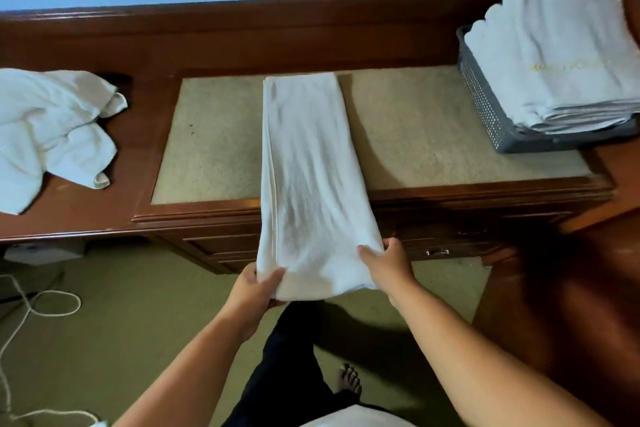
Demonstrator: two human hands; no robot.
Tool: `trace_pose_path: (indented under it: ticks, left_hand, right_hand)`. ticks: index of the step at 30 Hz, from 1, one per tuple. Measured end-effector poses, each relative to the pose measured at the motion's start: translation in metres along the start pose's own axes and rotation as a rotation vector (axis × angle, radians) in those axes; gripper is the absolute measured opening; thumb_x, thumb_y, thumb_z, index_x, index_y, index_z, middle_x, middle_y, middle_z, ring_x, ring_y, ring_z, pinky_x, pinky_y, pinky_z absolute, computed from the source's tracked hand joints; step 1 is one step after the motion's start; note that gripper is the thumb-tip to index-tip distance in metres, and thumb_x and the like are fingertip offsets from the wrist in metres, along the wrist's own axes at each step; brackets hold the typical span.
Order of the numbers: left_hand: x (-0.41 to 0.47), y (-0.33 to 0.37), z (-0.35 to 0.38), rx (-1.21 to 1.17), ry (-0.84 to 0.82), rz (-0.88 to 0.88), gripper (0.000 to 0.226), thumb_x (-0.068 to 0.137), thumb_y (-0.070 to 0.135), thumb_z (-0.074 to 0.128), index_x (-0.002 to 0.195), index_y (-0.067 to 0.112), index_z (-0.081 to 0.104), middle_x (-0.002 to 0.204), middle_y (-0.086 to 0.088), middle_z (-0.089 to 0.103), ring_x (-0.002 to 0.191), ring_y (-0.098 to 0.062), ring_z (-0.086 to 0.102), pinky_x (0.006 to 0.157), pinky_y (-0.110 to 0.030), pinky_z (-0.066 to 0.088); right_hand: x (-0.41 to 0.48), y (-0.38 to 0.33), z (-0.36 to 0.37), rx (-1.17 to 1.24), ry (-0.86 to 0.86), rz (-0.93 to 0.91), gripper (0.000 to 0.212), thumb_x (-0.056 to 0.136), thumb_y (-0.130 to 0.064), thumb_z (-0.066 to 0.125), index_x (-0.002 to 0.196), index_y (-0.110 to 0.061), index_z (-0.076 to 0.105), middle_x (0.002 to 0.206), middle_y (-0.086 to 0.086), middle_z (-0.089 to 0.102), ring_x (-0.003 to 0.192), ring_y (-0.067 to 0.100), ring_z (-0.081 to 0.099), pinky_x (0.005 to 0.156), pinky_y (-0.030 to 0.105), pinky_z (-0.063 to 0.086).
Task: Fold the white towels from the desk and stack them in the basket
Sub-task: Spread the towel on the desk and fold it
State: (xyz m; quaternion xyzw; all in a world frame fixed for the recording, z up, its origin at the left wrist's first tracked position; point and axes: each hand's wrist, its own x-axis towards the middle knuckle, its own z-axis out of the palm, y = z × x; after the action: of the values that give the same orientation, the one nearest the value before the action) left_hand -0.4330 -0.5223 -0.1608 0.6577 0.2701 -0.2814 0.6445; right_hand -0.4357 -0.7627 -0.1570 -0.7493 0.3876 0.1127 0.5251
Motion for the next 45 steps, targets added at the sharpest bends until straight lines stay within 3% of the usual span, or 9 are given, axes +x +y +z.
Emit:
trace_pose_path:
  ticks: [6,9,13,20,25,30,35,41,45]
  left_hand:
    - [-0.068,-0.018,-0.016,0.027,-0.137,0.206,0.090,0.091,0.021,0.072,0.153,0.053,0.015,0.138,0.008,0.056,0.112,-0.023,0.069,0.099,-0.052,0.054]
    - [-0.092,-0.009,-0.019,-0.040,-0.233,0.237,0.063,0.096,0.014,0.063,0.149,0.042,0.042,0.136,0.006,0.061,0.112,-0.025,0.069,0.090,-0.046,0.058]
    - [-0.112,0.015,-0.013,-0.055,-0.270,0.215,0.029,0.102,0.008,0.050,0.104,0.015,0.079,0.118,-0.010,0.069,0.094,-0.019,0.069,0.087,-0.041,0.058]
    - [-0.132,0.028,-0.015,-0.209,-0.260,0.319,0.022,0.098,0.020,0.060,0.103,0.005,0.076,0.110,-0.012,0.068,0.092,-0.020,0.065,0.082,-0.033,0.059]
    - [-0.153,0.029,-0.028,0.075,-0.359,0.503,0.078,0.050,0.040,0.100,0.119,0.020,0.070,0.115,-0.011,0.071,0.100,-0.022,0.070,0.089,-0.034,0.058]
    - [-0.155,0.041,-0.027,0.399,-0.099,0.718,0.058,0.072,0.005,0.088,0.110,0.043,0.069,0.107,0.002,0.073,0.088,-0.017,0.072,0.076,-0.030,0.059]
    - [-0.141,0.062,-0.019,0.248,0.023,0.843,0.055,0.067,-0.015,0.082,0.090,0.035,0.077,0.086,0.001,0.076,0.072,-0.011,0.067,0.066,-0.025,0.055]
    - [-0.094,0.091,-0.025,0.305,0.157,0.942,0.024,0.063,0.042,0.076,0.087,0.046,0.077,0.091,0.009,0.054,0.077,-0.014,0.056,0.064,-0.030,0.046]
    - [-0.035,0.152,-0.032,0.274,-0.077,0.883,0.022,0.072,0.036,0.090,0.086,0.022,0.081,0.122,0.002,0.066,0.114,-0.018,0.063,0.088,-0.034,0.052]
  right_hand:
    - [-0.061,0.026,-0.037,-0.055,0.133,-0.153,0.048,0.082,-0.025,0.075,0.122,-0.028,0.049,0.109,-0.005,0.055,0.082,0.008,0.057,0.072,0.036,0.052]
    - [-0.082,0.026,-0.051,-0.025,0.128,-0.356,0.041,0.087,-0.014,0.072,0.121,-0.030,0.057,0.118,-0.008,0.048,0.092,-0.004,0.052,0.079,0.028,0.046]
    - [-0.098,0.008,-0.064,0.107,0.018,-0.489,0.027,0.091,0.004,0.063,0.093,-0.022,0.072,0.105,-0.011,0.069,0.096,-0.010,0.062,0.085,0.012,0.045]
    - [-0.124,-0.017,-0.078,0.299,-0.110,-0.524,0.017,0.092,0.000,0.064,0.088,-0.011,0.075,0.091,-0.001,0.076,0.079,0.000,0.062,0.071,0.010,0.047]
    - [-0.138,-0.027,-0.098,0.495,-0.210,-0.503,0.034,0.091,0.010,0.047,0.099,-0.008,0.074,0.099,0.009,0.075,0.088,0.010,0.067,0.077,0.025,0.052]
    - [-0.137,-0.033,-0.108,0.507,-0.252,-0.528,0.066,0.074,0.031,0.036,0.110,-0.011,0.071,0.108,0.008,0.075,0.099,0.015,0.068,0.087,0.030,0.051]
    - [-0.125,-0.044,-0.108,0.441,-0.245,-0.592,0.059,0.079,0.024,0.064,0.124,-0.014,0.065,0.115,0.004,0.074,0.108,0.014,0.069,0.094,0.025,0.054]
    - [-0.093,-0.078,-0.101,0.351,-0.085,-0.585,0.040,0.084,0.017,0.062,0.103,-0.016,0.073,0.097,0.000,0.077,0.091,0.014,0.073,0.078,0.016,0.054]
    - [-0.034,-0.128,-0.086,0.300,-0.069,-0.564,0.034,0.089,0.007,0.064,0.098,-0.024,0.076,0.095,0.005,0.077,0.087,0.018,0.071,0.084,0.034,0.057]
